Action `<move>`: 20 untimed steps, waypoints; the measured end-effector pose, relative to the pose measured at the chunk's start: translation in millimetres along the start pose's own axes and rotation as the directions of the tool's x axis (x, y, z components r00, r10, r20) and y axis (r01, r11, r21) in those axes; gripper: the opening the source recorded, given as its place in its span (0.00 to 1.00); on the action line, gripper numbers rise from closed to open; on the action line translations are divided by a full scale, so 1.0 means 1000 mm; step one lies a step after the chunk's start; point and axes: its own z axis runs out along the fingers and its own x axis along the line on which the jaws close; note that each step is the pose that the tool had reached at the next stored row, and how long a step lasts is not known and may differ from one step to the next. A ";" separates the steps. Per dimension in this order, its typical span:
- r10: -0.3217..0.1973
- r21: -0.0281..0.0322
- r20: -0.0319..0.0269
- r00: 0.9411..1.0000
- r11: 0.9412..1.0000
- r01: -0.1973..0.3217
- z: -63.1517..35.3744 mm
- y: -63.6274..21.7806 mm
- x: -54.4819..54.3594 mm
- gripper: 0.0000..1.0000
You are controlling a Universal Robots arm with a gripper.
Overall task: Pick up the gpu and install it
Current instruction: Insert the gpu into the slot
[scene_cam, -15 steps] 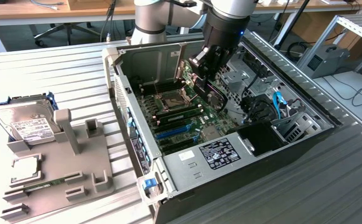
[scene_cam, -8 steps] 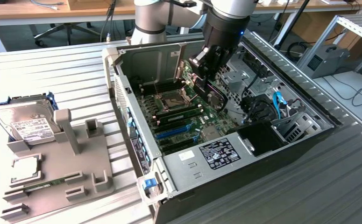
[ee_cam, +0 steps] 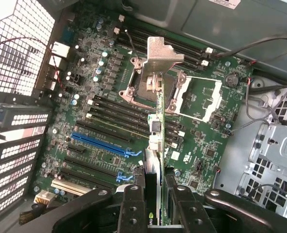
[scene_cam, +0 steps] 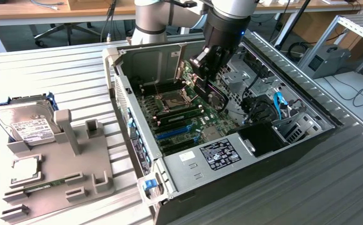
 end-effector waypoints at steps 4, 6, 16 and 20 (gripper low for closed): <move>-0.005 0.000 0.000 1.000 1.000 0.005 0.0000 0.0000 0.000 0.26; -0.007 0.000 0.000 1.000 1.000 0.007 0.0000 0.0000 0.000 0.26; -0.021 0.000 -0.001 1.000 1.000 0.021 0.0000 0.0000 0.000 0.26; -0.026 -0.001 -0.001 1.000 1.000 0.026 0.0000 0.0000 0.000 0.26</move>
